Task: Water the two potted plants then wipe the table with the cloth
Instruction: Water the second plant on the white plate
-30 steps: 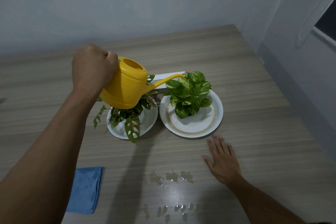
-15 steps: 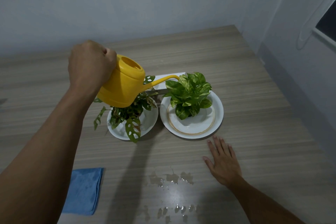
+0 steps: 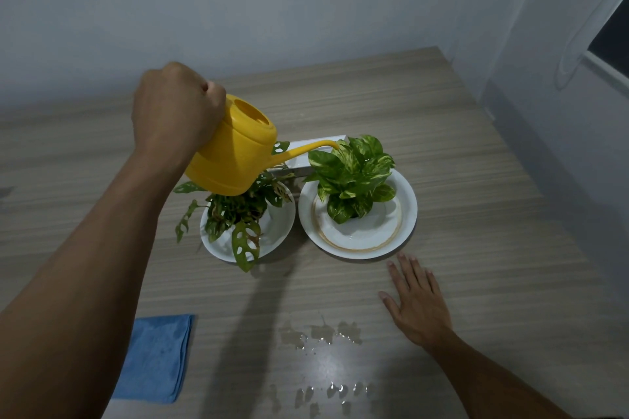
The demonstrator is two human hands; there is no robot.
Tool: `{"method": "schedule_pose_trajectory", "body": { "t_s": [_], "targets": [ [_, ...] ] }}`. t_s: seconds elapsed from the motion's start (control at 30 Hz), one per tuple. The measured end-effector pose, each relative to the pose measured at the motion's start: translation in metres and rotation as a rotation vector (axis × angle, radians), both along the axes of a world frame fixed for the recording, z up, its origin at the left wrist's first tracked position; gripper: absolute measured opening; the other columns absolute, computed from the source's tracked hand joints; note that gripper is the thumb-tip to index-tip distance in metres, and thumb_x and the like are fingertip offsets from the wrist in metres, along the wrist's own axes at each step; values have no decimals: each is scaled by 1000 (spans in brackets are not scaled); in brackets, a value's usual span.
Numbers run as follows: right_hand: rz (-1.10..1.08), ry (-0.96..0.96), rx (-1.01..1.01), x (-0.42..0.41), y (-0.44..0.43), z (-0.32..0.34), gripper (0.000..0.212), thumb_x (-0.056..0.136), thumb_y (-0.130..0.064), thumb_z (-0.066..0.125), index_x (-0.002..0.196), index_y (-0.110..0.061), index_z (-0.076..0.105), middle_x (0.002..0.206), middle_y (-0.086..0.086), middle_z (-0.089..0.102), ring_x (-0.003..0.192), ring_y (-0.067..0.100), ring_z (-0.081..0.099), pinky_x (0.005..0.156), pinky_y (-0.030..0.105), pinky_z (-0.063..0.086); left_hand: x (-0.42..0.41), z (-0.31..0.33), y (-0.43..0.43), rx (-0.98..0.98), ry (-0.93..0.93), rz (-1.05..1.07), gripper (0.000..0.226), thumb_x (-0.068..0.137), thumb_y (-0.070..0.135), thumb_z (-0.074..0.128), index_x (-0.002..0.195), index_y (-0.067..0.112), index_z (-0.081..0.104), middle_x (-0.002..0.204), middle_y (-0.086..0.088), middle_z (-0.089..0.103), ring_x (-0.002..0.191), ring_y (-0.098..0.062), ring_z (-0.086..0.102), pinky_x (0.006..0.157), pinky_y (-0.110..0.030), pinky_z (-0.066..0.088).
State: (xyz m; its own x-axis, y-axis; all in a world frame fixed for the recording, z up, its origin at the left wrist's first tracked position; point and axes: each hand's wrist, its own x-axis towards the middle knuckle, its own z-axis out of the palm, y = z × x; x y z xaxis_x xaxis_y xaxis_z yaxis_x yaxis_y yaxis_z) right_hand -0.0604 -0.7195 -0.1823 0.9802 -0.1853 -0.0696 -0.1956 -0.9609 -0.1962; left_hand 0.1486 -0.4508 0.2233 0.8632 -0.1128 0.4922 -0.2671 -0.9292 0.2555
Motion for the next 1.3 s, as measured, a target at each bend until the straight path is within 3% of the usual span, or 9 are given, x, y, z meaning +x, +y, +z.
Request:
{"method": "schedule_pose_trajectory", "body": {
  "t_s": [0.2,0.47,0.73,0.97,1.17,1.3],
  "targets": [
    [-2,13,6,0,0,2,70,95,-64,22,151,-23,27,160,4,21,147,22,13,116,39,0,-1,5,-6,-3,19,-2,46,94,17,53,51,5,41,47,-9,30,43,-24,26,46,-26,22],
    [0,11,9,0,0,4,71,95,-65,17,150,-22,30,159,5,24,146,23,17,115,44,11,3,6,-11,31,5,-9,41,94,22,54,66,-7,61,54,-19,46,47,-29,37,50,-34,36],
    [3,20,9,-1,0,4,71,95,-65,18,151,-22,28,160,5,23,147,23,14,117,40,1,6,5,-15,51,2,-4,40,95,27,54,73,-4,67,67,-24,59,51,-30,44,54,-37,42],
    [-6,17,14,1,0,2,71,95,-65,17,150,-23,30,160,4,23,146,23,18,115,44,12,3,10,-20,39,10,-4,42,96,24,53,60,0,54,54,-13,41,46,-25,35,51,-33,36],
    [-2,25,12,0,0,4,71,95,-65,16,150,-22,31,160,5,24,146,22,16,116,42,5,2,10,-22,48,3,-2,44,96,22,52,56,7,46,52,-8,34,46,-21,30,48,-27,25],
    [-6,36,12,0,0,4,72,95,-65,15,150,-22,31,160,5,24,146,22,15,116,41,3,3,10,-22,52,-12,3,41,96,24,52,60,4,50,54,-9,35,46,-23,31,52,-31,29]
  ]
}}
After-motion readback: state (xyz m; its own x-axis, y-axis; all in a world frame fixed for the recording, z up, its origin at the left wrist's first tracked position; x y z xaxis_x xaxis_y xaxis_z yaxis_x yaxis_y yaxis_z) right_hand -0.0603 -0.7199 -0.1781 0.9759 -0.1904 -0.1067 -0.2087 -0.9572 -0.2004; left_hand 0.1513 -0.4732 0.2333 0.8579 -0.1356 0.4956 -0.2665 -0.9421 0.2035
